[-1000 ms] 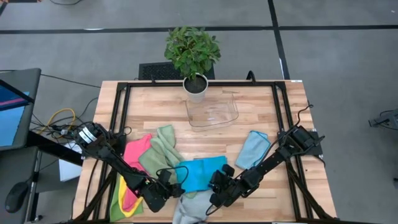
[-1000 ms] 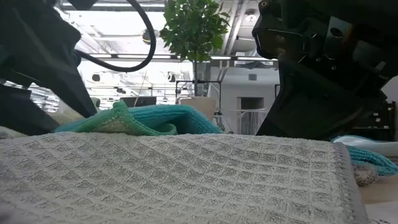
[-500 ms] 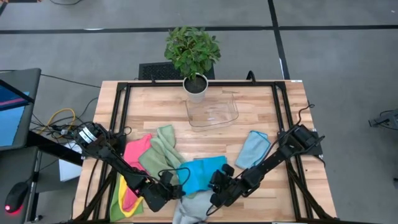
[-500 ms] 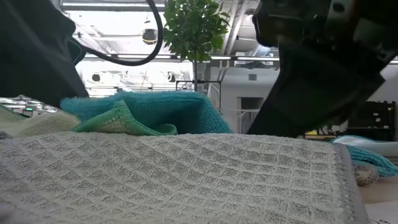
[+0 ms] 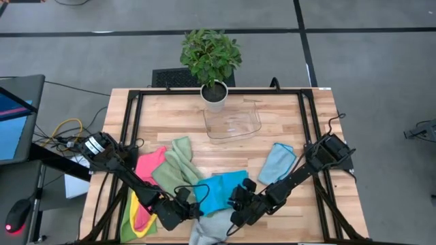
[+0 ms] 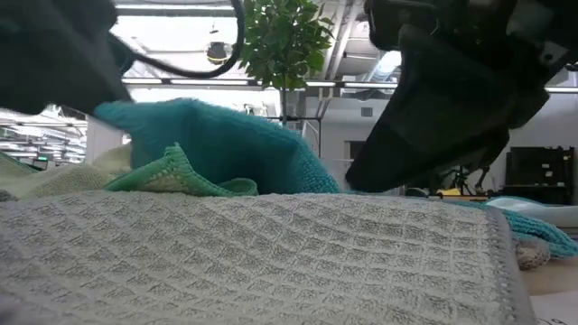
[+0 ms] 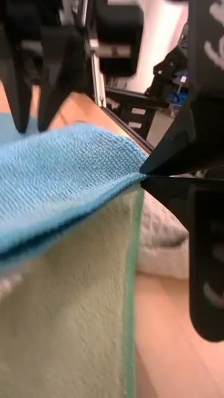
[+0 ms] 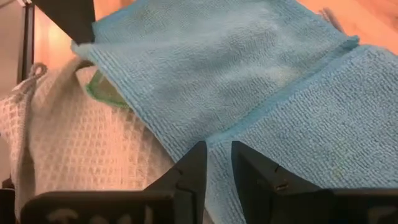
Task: Fold microfiber towels
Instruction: Fold the blue microfiber cloth
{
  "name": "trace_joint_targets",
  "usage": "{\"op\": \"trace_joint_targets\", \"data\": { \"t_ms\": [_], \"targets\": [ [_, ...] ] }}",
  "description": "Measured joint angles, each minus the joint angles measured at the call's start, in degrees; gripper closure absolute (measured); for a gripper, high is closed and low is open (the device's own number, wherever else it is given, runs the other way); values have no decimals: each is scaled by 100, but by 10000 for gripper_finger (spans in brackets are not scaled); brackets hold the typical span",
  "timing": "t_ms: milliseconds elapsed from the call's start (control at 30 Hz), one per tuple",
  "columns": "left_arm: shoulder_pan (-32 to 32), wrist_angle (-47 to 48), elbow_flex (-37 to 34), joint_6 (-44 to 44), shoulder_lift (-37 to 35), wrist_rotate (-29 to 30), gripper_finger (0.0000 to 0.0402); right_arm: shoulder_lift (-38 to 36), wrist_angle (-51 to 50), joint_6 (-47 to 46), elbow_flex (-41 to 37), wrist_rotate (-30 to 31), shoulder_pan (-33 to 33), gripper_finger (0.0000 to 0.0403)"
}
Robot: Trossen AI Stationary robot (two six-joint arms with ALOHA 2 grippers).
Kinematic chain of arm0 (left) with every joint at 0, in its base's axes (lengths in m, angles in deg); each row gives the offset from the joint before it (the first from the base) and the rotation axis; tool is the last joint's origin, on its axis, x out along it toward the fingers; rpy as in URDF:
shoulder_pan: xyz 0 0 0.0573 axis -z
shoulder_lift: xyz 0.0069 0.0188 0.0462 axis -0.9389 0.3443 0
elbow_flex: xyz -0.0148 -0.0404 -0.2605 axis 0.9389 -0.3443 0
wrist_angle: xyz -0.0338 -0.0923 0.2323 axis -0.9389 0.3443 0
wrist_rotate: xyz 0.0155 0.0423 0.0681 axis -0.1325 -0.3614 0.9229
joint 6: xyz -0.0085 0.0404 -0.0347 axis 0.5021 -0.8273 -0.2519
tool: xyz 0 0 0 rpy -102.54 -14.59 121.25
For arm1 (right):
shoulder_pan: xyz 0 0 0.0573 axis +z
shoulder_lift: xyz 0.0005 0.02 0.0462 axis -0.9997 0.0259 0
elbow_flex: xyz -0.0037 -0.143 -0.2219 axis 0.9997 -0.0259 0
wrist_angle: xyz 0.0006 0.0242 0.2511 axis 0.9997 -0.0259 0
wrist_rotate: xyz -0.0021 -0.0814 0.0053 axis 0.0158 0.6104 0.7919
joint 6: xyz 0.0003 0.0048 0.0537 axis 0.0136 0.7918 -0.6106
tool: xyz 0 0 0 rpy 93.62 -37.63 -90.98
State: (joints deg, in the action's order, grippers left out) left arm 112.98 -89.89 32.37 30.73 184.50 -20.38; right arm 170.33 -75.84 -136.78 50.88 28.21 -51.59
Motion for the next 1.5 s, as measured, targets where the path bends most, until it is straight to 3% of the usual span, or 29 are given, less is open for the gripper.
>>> {"op": "trace_joint_targets", "data": {
  "t_ms": [367, 500, 800, 1000, 1233, 1500],
  "targets": [
    [-554, 21, 2, -850, -354, -538, 401, 364, -8, -235, 11, -83, 53, 303],
    [-913, -66, 32, -1262, -392, -1143, 401, 229, -25, -191, 0, -96, 55, 303],
    [-1645, 156, 475, -2274, -396, -2523, 401, -396, -317, -207, 0, 478, 335, 303],
    [-2068, 762, 794, -2762, -396, -3116, 401, -320, -1086, -1060, 0, 764, 599, 303],
    [-2260, 934, 1103, -3020, -353, -3410, 401, -317, -1700, -1696, -4, 962, 786, 303],
    [-2320, 1086, 1242, -3114, -350, -3387, 401, -60, -1545, -1838, 5, 907, 796, 303]
  ]
}}
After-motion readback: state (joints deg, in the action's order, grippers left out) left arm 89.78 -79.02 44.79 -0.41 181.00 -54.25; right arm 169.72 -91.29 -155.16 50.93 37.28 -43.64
